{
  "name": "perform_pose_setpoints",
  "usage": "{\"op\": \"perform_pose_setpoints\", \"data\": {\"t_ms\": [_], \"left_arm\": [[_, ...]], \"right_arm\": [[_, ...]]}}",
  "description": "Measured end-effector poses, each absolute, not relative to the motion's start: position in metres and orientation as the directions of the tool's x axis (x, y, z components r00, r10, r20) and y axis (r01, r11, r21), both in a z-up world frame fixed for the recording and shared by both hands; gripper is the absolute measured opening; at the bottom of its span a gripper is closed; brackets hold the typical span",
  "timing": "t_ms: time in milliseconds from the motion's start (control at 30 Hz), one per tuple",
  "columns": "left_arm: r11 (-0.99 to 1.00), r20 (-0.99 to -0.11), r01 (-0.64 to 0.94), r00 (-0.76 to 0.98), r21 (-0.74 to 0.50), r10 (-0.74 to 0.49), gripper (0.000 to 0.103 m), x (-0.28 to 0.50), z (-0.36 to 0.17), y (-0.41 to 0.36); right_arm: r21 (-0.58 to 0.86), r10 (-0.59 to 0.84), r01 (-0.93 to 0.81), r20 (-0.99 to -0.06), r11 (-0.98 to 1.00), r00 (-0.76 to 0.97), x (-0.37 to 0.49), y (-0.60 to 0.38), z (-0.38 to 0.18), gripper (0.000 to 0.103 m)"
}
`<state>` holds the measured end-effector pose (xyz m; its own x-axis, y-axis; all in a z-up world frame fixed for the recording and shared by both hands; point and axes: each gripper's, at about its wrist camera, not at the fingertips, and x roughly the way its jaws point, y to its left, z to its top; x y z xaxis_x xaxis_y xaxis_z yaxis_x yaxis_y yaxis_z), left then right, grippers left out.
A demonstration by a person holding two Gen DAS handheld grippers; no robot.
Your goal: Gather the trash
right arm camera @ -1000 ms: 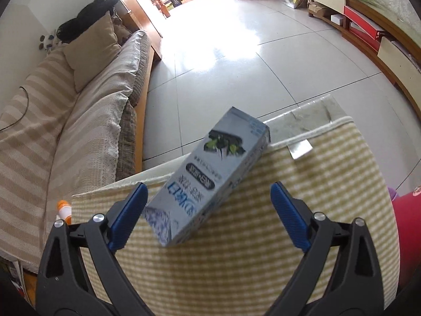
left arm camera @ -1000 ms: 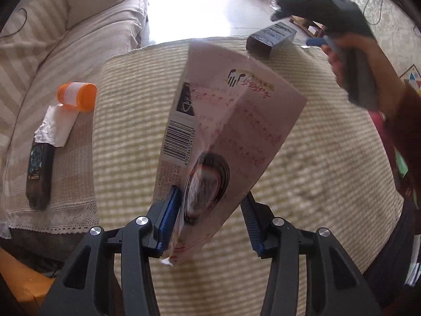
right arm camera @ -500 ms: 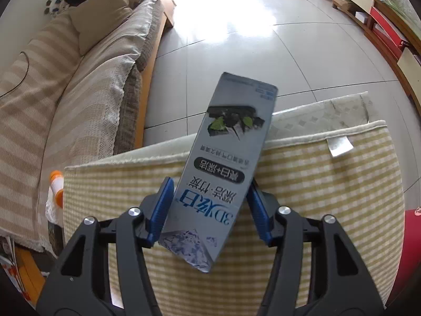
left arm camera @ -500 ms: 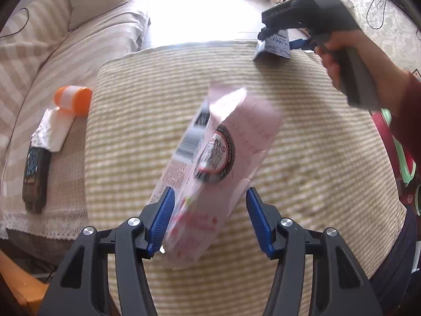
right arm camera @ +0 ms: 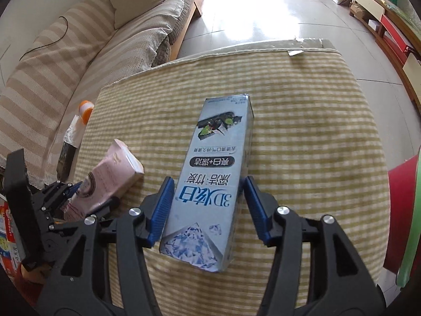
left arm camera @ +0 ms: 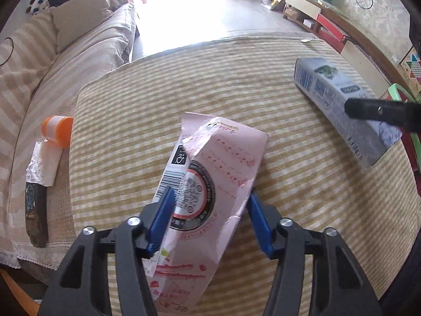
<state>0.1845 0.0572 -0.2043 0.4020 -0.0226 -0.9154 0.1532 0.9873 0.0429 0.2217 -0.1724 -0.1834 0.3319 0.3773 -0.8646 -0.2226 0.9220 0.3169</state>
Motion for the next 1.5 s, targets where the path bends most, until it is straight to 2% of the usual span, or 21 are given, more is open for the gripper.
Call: {"op": "perform_pose_setpoints", "data": {"t_ms": [100,167,233,333,533,800,1500], "left_arm": [[0.996,-0.904,0.091,0.426,-0.003,-0.042,0.045,0.182,-0.193,0.064],[0.999,-0.891,0.04,0.451,-0.032,-0.047,0.045,0.175,-0.184,0.07],[0.999,-0.874,0.008,0.485,-0.04,-0.039,0.045,0.167,-0.171,0.072],[0.999,-0.843,-0.026,0.537,-0.039,-0.018,0.045,0.149,-0.148,0.069],[0.997,-0.772,-0.064,0.636,-0.042,0.008,0.046,0.129,-0.102,0.063],[0.998,-0.689,-0.043,0.725,-0.051,-0.004,0.046,0.104,-0.057,0.04],[0.998,-0.637,0.013,0.769,-0.062,-0.05,0.046,0.08,-0.031,0.002]], "right_arm": [[0.288,0.349,-0.219,-0.874,0.932,0.338,0.224,-0.164,-0.189,0.068],[0.211,0.285,-0.237,-0.894,0.948,0.346,0.228,-0.153,-0.196,0.068],[0.18,0.261,-0.252,-0.904,0.951,0.339,0.229,-0.147,-0.202,0.05],[0.21,0.292,-0.254,-0.891,0.944,0.349,0.221,-0.147,-0.196,0.049],[0.292,0.381,-0.253,-0.792,0.922,0.476,0.179,-0.169,-0.142,0.049],[0.32,0.401,-0.245,-0.663,0.915,0.631,0.129,-0.202,-0.078,0.049],[0.3,0.382,-0.252,-0.547,0.92,0.745,0.075,-0.247,-0.034,0.049]]}}
